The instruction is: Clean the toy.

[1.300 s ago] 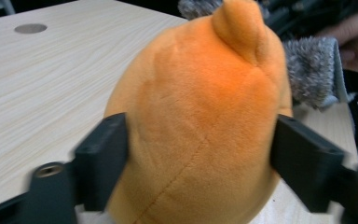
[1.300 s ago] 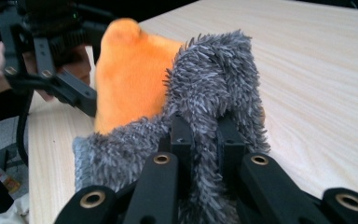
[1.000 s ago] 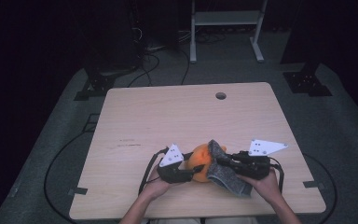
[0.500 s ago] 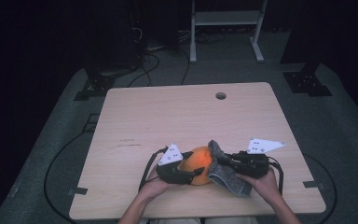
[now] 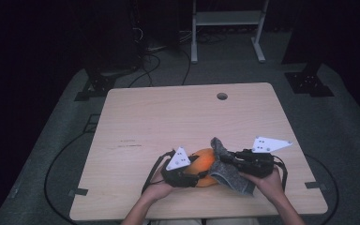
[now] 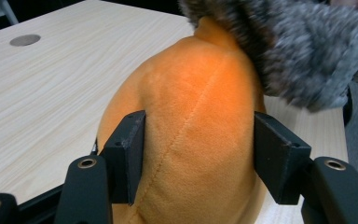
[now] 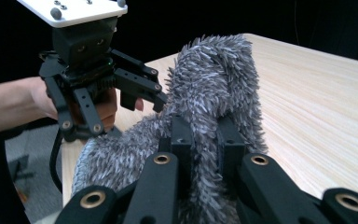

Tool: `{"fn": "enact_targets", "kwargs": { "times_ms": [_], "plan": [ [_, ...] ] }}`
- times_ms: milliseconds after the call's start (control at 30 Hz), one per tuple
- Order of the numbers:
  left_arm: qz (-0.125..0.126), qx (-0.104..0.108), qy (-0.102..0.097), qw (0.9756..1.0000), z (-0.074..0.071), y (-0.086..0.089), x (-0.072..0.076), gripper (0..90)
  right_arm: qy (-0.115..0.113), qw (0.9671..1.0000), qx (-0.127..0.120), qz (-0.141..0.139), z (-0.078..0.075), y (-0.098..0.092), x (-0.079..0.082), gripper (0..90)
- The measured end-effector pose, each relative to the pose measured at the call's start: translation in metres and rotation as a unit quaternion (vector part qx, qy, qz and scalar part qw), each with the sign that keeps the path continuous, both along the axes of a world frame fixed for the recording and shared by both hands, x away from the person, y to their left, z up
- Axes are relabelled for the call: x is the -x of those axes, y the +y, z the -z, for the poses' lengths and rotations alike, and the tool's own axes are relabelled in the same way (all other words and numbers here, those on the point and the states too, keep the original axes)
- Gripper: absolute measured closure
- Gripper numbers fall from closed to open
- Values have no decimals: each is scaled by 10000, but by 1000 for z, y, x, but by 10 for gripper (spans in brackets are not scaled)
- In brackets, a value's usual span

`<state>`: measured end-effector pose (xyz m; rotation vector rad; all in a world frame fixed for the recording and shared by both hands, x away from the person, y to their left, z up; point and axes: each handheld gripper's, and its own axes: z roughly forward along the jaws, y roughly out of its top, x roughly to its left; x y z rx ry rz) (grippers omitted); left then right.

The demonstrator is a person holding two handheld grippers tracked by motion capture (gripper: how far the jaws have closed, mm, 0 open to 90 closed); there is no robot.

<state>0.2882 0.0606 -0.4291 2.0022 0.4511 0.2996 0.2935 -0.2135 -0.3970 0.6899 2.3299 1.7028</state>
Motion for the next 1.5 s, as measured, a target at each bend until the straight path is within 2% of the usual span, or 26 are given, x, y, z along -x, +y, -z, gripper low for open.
{"fn": "enact_targets", "kwargs": {
  "times_ms": [67,100,200,267,333,400,467,567,600,700,733,767,800,833,933,1000,1100,1133,1200,1333,1400,1433,1500],
  "plan": [
    [49,-59,-37,10000,2,-4,2,399,-1,9998,210,46,3,2,-1,805],
    [60,-92,-80,9999,2,-5,3,401,51,9997,225,61,5,0,-2,805],
    [25,-58,-72,10000,2,-6,2,398,250,9992,169,258,12,-11,-9,805],
    [-92,-21,-130,9999,2,-6,2,380,317,9987,175,347,15,-17,-11,805],
    [-173,11,-194,9997,3,-9,2,368,419,9986,77,310,15,-22,-12,805],
    [-159,-19,-256,9995,3,-11,3,365,322,9993,16,200,10,-23,-9,805],
    [-136,-14,-251,9996,3,-13,3,359,131,9999,49,85,5,-17,-4,805],
    [-14,-8,-288,9996,3,-10,2,298,119,9997,227,24,7,-8,-4,805],
    [49,6,-283,9996,1,-6,1,271,161,9997,202,16,9,-8,-5,805],
    [103,261,-24,9996,-1,7,-7,180,249,9995,207,-16,11,-11,-6,805],
    [51,269,46,9996,0,9,-9,168,257,9995,206,-21,12,-12,-6,805],
    [41,227,198,9995,3,10,-14,148,263,9995,196,-36,12,-13,-6,805],
    [126,214,358,9991,7,10,-17,121,273,9995,165,-45,13,-13,-6,805],
    [195,177,359,9990,11,10,-17,120,279,9995,172,-40,13,-13,-7,805],
    [256,136,208,9994,15,10,-16,147,288,9994,172,28,15,-15,-9,805],
    [234,114,118,9996,14,12,-15,228,337,9992,176,142,18,-19,-12,805],
    [36,13,-80,10000,12,7,-11,343,422,9984,181,338,21,-25,-15,805],
    [5,-10,-136,9999,11,5,-10,354,478,9981,170,364,22,-28,-15,805],
    [-44,-60,-199,9998,9,2,-8,375,446,9982,93,388,17,-31,-13,805],
    [-26,-96,-276,9996,8,-2,-5,382,104,9999,10,81,0,-19,-1,805],
    [-36,-119,-319,9994,8,-2,-4,383,8,9997,239,-30,0,-6,1,805],
    [-56,-116,-341,9993,8,-2,-3,384,13,9994,332,-13,2,-4,0,805],
    [-59,16,-286,9996,6,0,-4,397,140,9996,255,64,9,-8,-5,805]
  ]
}}
